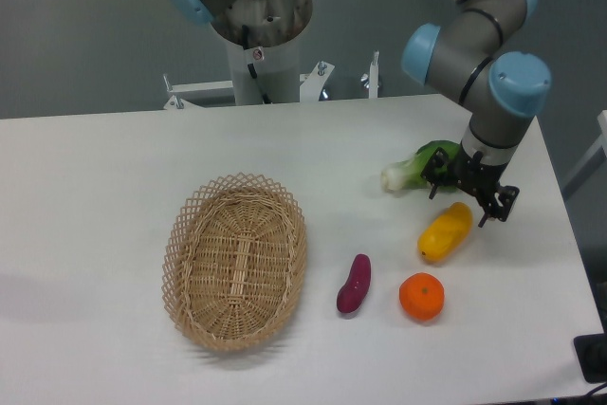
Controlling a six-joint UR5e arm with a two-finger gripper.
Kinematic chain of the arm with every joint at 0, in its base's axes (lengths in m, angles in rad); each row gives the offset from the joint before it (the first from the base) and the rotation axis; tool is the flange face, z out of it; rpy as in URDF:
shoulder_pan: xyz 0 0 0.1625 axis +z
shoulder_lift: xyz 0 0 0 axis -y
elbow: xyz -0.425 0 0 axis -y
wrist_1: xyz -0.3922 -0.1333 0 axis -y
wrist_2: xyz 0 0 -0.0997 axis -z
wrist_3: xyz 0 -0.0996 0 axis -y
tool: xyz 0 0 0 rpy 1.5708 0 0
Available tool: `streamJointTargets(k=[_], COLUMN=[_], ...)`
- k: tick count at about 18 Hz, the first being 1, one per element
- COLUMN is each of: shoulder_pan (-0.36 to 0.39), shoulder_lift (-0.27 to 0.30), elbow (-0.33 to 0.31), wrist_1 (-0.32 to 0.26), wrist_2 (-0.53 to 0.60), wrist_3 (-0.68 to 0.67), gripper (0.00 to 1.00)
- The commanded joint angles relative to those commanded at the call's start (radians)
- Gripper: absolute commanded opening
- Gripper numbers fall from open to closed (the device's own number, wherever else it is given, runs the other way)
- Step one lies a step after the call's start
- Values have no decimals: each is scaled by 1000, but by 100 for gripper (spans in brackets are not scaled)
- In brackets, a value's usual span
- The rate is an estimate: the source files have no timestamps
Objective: Pick up the mango from the table
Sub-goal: 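Move the open gripper down over the yellow mango, then close the gripper around the yellow mango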
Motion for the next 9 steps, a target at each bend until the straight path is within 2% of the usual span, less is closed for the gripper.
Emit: streamJointTargets(k=[4, 9], shoulder_pan=[-5, -23], shoulder_lift=[-14, -29], elbow=[-28, -22], wrist_1=[63, 80], wrist_2=[0, 2], wrist_3=[0, 2], gripper=[100, 100])
